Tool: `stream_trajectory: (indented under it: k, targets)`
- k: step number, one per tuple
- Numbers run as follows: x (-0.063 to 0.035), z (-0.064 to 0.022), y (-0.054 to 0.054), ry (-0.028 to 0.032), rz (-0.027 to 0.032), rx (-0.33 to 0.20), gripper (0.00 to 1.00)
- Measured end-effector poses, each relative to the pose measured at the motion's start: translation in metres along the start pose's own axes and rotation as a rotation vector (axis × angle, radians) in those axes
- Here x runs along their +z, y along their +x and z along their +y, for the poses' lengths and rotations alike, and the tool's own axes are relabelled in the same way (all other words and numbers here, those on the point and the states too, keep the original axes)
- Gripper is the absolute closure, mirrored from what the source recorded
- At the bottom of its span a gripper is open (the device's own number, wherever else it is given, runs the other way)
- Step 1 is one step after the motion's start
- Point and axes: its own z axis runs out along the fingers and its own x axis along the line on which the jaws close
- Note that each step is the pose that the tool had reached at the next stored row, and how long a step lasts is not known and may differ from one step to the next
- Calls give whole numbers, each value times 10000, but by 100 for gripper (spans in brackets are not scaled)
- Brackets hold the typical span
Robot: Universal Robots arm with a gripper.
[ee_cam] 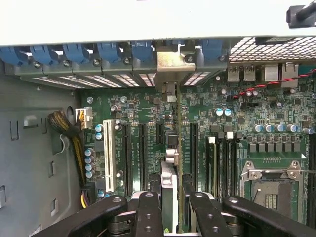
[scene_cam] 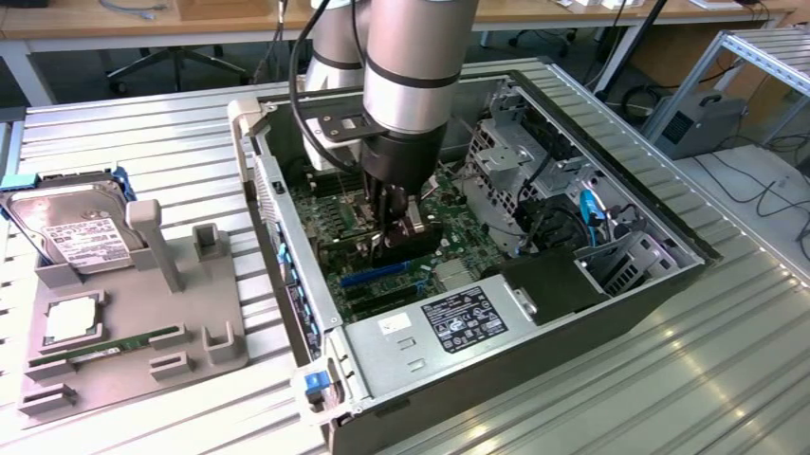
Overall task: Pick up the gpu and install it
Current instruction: 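Insert the gpu into the slot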
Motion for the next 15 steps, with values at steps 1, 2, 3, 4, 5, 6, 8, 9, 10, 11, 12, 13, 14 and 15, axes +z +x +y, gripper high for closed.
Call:
stream_trajectory:
  k: [1,2,3,4,5,6,8,9,10,11,12,13,14,15]
  targets:
    - [4,6,0,1,0,1,73]
    - [8,12,-1,1,-1,2,73]
    - [11,16,-4,1,-1,3,73]
    - [14,17,-6,1,-1,2,73]
    - [17,17,-10,1,-1,3,73]
    - [19,18,-15,1,-1,4,73]
    - [25,19,-26,1,-2,6,73]
    - [28,20,-34,1,-1,7,73]
    - [30,22,-39,1,-2,9,73]
    - [33,24,-44,1,-2,11,73]
    - [35,24,-46,2,-3,10,73]
    - [38,27,-48,1,-1,12,73]
    - [41,32,-48,0,0,15,73]
    - [50,47,-49,1,-1,21,73]
